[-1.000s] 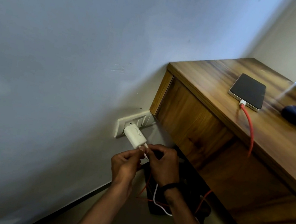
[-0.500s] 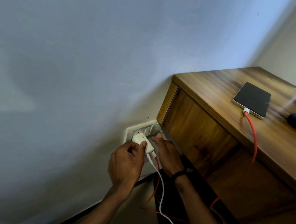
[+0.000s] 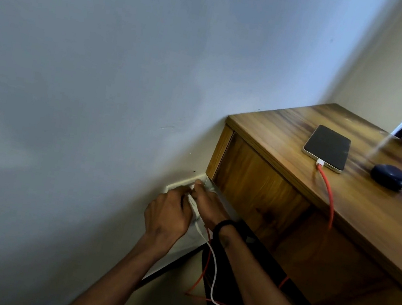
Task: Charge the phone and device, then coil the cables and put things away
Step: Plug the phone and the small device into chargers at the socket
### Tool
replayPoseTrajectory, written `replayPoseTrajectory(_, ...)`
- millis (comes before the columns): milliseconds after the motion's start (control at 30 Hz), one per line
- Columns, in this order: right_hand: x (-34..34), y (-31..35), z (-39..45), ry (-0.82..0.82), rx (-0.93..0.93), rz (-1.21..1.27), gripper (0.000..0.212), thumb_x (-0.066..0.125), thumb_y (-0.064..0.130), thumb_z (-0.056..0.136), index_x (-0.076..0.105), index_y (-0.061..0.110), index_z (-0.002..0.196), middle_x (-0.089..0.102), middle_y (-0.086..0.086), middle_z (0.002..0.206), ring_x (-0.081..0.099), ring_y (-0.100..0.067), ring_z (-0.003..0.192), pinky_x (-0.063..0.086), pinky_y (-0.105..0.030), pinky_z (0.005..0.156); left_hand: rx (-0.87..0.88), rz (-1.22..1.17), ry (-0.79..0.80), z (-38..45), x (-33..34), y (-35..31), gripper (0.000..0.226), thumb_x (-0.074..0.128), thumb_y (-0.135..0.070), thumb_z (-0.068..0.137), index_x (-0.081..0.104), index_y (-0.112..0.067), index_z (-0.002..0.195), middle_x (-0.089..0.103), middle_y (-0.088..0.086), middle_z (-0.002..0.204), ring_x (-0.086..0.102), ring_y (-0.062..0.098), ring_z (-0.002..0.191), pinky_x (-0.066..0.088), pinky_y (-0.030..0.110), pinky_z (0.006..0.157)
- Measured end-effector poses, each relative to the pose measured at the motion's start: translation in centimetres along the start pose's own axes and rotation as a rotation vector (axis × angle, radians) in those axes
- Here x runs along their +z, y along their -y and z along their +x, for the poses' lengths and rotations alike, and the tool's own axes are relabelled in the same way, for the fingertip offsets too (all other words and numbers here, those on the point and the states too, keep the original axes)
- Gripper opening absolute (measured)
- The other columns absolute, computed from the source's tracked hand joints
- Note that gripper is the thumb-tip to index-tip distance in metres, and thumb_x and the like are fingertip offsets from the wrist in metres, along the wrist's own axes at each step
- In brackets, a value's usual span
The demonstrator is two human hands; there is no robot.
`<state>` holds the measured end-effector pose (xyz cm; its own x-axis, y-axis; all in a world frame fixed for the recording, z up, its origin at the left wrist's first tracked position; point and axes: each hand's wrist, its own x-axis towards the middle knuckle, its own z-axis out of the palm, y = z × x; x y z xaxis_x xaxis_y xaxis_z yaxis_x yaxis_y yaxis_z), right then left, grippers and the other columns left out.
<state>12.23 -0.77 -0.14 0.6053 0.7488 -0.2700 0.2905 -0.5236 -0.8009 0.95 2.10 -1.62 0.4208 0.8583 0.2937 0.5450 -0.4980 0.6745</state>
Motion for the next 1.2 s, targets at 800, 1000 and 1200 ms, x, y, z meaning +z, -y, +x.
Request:
replayPoseTrajectory(800, -38.1, -3.2, -9.8, -0.818, -0.213, 0.109, 0.041, 0.054, 0.041, 0.105, 0.072, 0.017, 0.077, 0.076, -0.016, 0.089, 0.066, -0.022, 0.075, 0.058, -0.057, 0.090, 0.262, 0.197, 0.164, 4.7, -0.5, -29.1, 0.118, 0.065, -0.080, 0.073, 0.012, -0.017, 0.158, 0.053, 0.014, 0.142, 0.044, 0.034, 0.133, 0.040, 0.047, 0.109)
replayPoseTrajectory(1000, -39.5, -4.8, -7.9, -0.771, -0.148, 0.205, 0.044, 0.052, 0.044, 0.105, 0.075, 0.015, 0.083, 0.077, -0.004, 0.083, 0.066, -0.019, 0.073, 0.058, -0.053, 0.095, 0.243, 0.007, 0.100, 5.4, 0.6, -29.0, 0.108, 0.082, -0.054, 0.074, 0.016, -0.024, 0.153, 0.061, 0.007, 0.130, 0.051, 0.028, 0.124, 0.047, 0.040, 0.103)
replayPoseTrajectory(1200, -39.8, -5.5, -7.5, -0.761, -0.176, 0.275, 0.039, 0.051, 0.041, 0.107, 0.077, 0.012, 0.102, 0.076, -0.002, 0.085, 0.066, -0.014, 0.074, 0.058, -0.045, 0.091, 0.373, -0.147, 0.036, 4.9, 0.5, -28.8, 0.105, 0.090, -0.036, 0.069, 0.014, -0.036, 0.141, 0.059, -0.002, 0.108, 0.056, 0.020, 0.108, 0.053, 0.029, 0.093)
